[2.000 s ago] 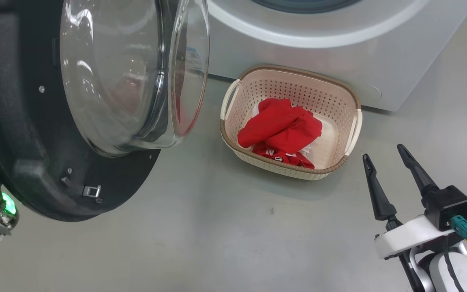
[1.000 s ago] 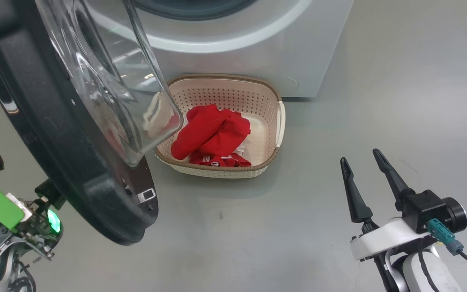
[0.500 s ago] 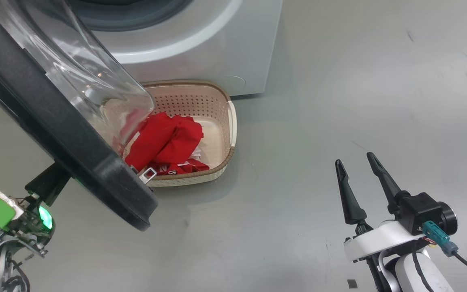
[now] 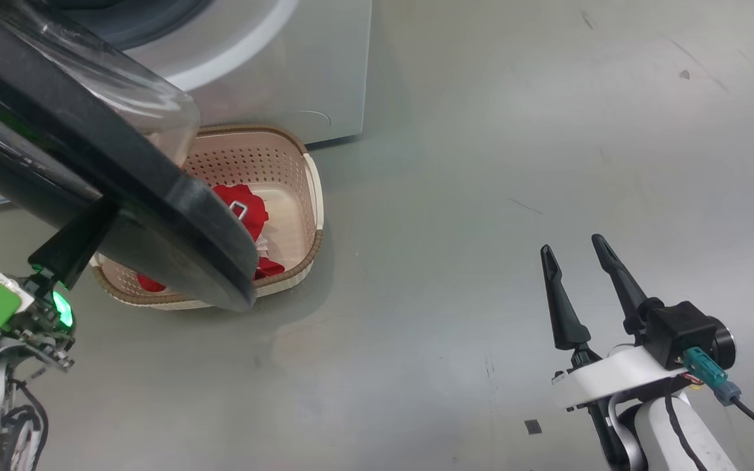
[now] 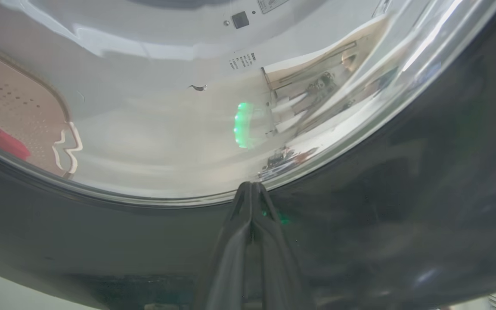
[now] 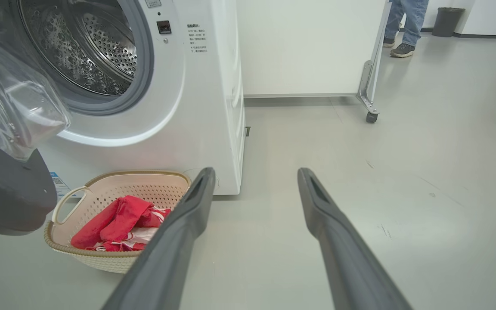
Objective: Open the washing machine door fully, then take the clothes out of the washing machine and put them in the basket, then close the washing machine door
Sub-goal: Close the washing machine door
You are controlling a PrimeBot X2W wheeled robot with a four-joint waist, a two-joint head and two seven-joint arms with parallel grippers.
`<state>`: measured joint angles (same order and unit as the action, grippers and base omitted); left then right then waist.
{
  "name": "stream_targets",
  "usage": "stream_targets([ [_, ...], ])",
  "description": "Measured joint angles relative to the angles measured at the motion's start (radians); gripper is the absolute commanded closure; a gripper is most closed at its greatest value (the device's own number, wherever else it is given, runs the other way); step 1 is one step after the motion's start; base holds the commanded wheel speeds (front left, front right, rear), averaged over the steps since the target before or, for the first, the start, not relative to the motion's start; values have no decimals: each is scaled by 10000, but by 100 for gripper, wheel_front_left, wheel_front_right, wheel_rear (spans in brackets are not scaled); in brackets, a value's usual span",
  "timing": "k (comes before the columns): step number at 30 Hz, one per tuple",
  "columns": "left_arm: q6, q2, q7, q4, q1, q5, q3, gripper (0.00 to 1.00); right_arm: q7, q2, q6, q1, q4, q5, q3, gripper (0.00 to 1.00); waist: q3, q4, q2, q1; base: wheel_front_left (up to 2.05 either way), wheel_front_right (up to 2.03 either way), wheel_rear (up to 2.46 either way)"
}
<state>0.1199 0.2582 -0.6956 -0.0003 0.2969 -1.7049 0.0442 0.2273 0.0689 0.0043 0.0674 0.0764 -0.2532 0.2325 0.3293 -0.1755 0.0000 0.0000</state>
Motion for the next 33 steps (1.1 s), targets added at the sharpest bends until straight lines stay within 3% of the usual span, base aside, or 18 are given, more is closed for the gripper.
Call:
stream_targets([
  [33,-224,-800,1776,2817,4103,767,188,100,205,-151,-61,913,441,-345,146,0,1103,-1396,0,0,0,0,0],
])
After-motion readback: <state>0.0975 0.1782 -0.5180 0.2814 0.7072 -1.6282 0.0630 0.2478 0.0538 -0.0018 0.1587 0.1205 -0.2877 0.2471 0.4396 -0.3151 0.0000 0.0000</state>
